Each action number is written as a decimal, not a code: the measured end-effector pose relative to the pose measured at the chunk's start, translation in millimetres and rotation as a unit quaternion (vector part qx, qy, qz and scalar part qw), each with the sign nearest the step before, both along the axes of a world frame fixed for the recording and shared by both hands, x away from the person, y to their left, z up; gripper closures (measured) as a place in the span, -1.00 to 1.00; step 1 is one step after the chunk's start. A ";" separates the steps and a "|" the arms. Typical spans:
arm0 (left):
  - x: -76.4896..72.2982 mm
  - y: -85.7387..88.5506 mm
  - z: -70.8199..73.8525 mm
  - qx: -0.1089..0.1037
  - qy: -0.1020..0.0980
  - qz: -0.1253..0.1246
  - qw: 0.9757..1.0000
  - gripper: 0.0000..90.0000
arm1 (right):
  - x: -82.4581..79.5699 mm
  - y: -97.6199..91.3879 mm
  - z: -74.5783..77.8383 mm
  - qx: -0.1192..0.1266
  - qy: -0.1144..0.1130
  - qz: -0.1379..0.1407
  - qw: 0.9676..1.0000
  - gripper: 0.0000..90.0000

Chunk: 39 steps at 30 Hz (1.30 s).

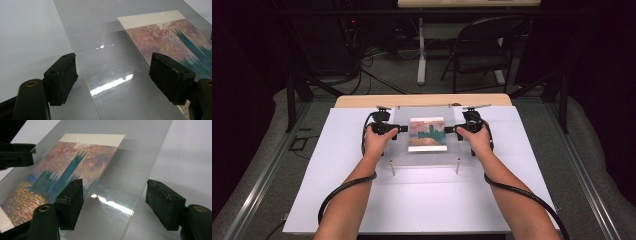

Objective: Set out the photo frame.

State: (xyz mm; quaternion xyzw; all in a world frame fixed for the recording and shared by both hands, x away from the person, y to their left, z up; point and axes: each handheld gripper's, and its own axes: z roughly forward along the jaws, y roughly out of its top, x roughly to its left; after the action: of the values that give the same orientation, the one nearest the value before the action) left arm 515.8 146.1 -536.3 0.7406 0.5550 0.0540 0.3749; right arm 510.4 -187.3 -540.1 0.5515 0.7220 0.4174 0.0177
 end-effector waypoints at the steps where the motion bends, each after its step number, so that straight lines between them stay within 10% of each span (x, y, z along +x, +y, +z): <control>1: 0.3 -0.2 -0.7 -0.002 0.000 0.002 1.000 -0.53 | 0.1 0.2 -0.3 0.003 0.001 -0.001 1.000 -0.33; 39: 3.2 2.5 -4.9 -0.039 0.029 -0.001 0.999 -0.58 | 4.5 1.4 -6.7 0.037 0.020 0.006 0.999 -0.37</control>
State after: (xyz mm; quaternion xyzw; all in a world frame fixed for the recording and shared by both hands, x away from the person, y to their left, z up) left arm 519.0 148.5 -541.2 0.7272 0.5671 0.0104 0.3867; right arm 514.9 -185.9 -546.8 0.5559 0.7096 0.4326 -0.0191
